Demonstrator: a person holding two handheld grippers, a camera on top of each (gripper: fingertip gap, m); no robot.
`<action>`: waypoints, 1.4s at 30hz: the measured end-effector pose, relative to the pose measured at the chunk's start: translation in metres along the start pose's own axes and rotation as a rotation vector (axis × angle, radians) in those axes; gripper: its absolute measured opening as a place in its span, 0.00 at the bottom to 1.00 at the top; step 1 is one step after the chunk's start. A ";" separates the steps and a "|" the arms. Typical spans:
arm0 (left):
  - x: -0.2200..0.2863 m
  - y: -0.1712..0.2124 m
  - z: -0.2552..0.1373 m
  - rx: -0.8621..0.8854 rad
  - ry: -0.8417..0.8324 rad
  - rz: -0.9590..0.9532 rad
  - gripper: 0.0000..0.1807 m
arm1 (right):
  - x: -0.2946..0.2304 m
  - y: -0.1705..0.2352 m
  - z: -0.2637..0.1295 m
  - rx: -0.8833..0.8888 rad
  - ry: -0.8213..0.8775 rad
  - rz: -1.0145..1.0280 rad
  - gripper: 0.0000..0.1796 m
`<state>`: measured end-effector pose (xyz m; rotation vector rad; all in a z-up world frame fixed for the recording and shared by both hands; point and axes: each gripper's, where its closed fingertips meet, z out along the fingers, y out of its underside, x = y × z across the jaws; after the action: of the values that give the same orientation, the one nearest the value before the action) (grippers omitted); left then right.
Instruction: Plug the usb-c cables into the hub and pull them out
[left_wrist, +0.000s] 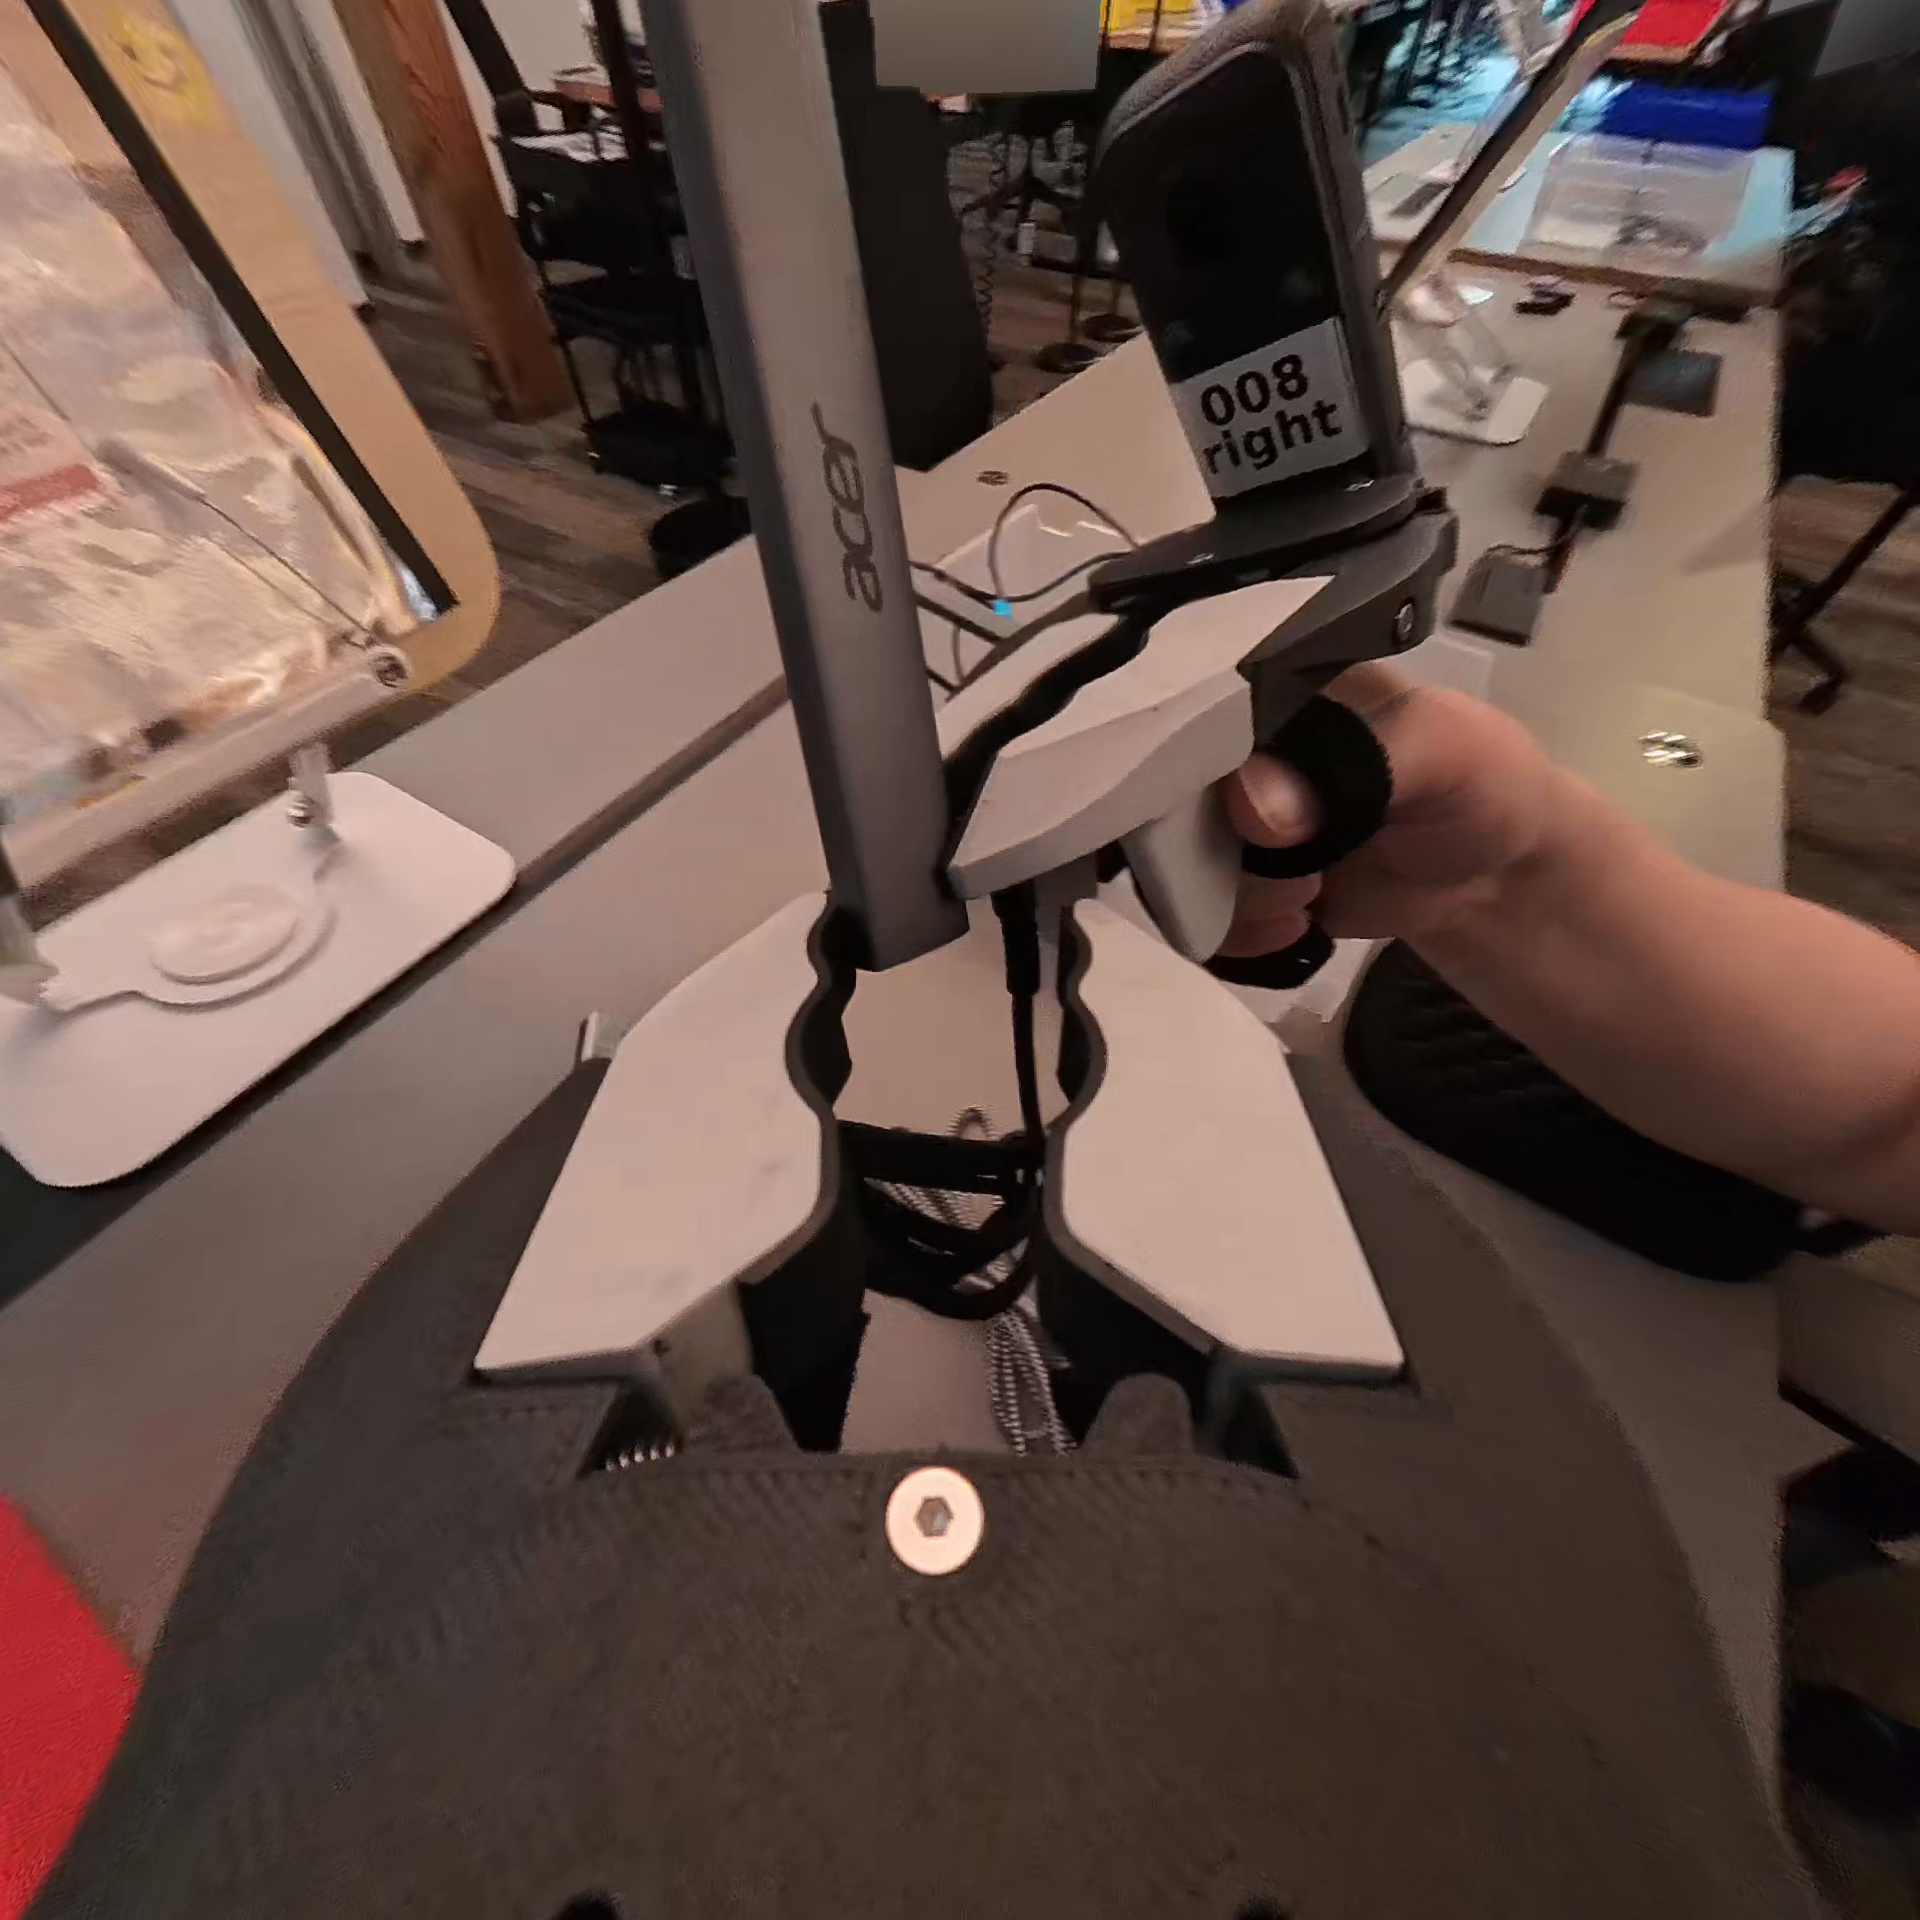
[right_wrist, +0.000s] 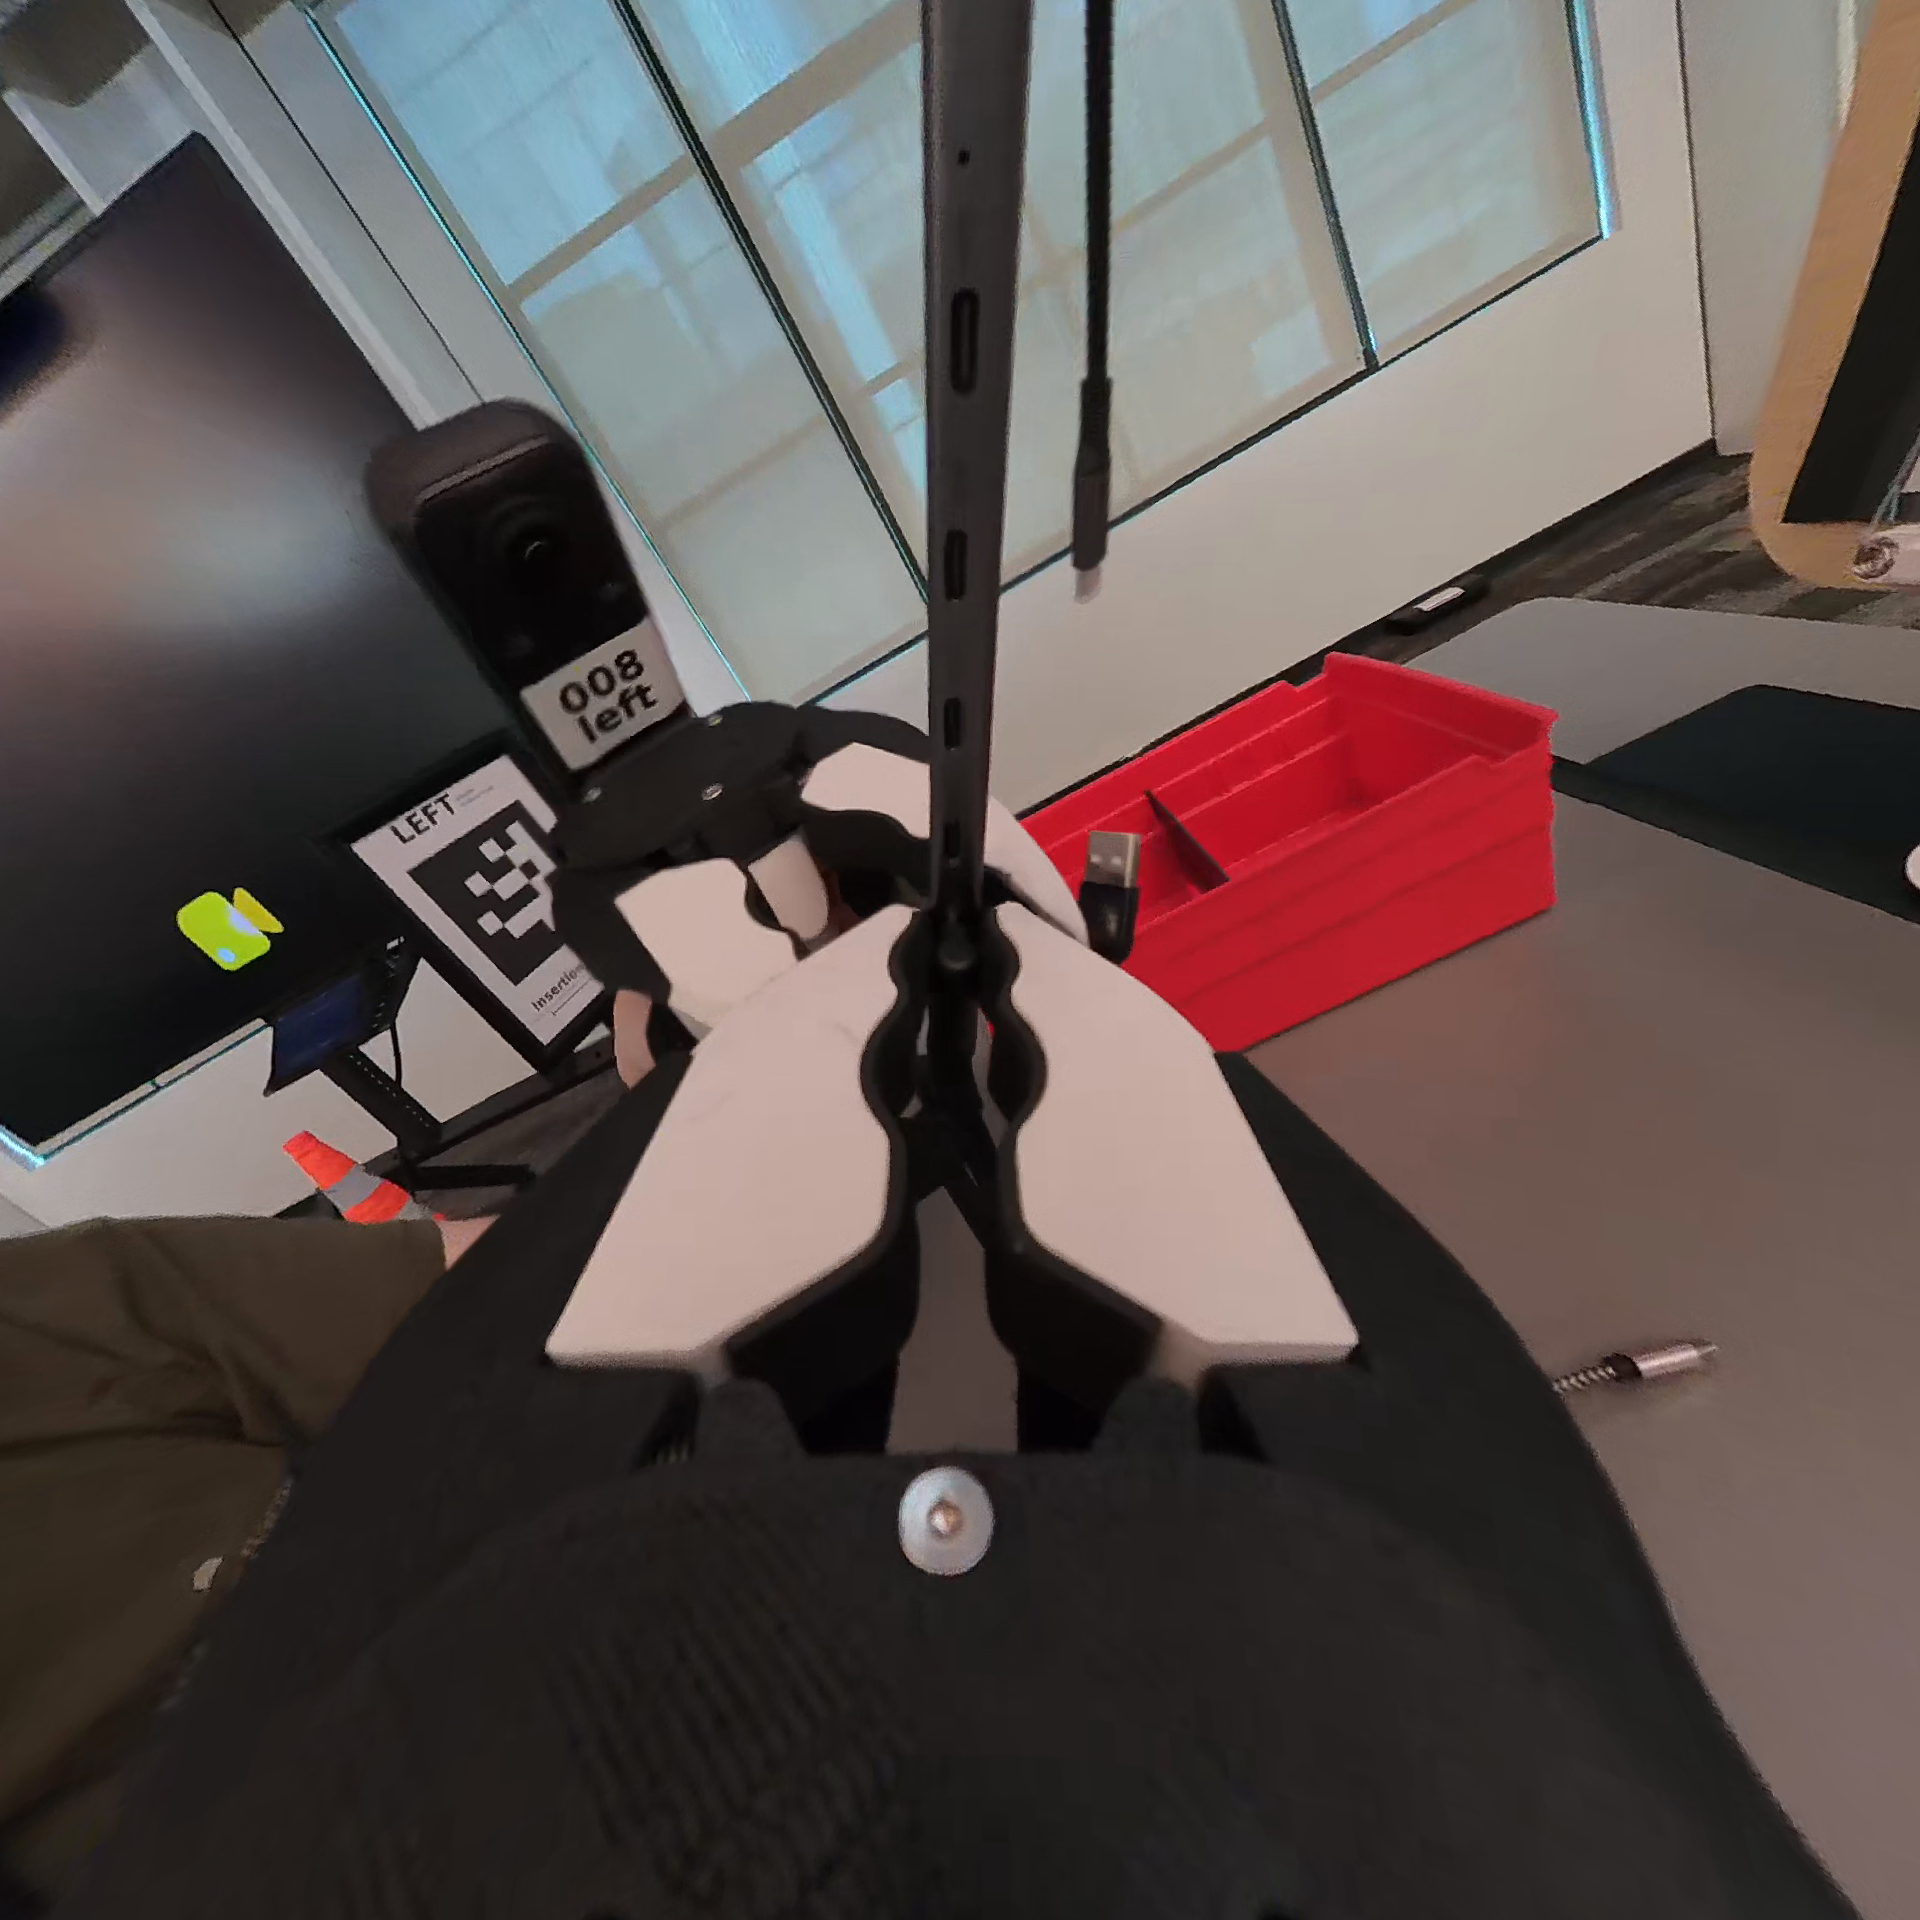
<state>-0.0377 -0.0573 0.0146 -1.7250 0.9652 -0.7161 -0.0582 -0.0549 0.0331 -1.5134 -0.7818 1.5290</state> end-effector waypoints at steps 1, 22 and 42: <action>0.001 -0.001 -0.002 0.009 0.033 -0.032 0.19 | -0.001 0.000 0.000 -0.008 -0.005 -0.011 0.05; -0.023 0.000 0.006 -0.044 -0.384 0.208 0.25 | 0.009 -0.004 0.006 0.100 0.125 -0.024 0.05; -0.026 0.003 0.008 -0.037 -0.382 0.149 0.23 | 0.018 -0.003 0.004 0.125 0.121 -0.001 0.05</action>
<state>-0.0453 -0.0314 0.0083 -1.7202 0.8311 -0.2583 -0.0609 -0.0370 0.0279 -1.4970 -0.6066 1.4434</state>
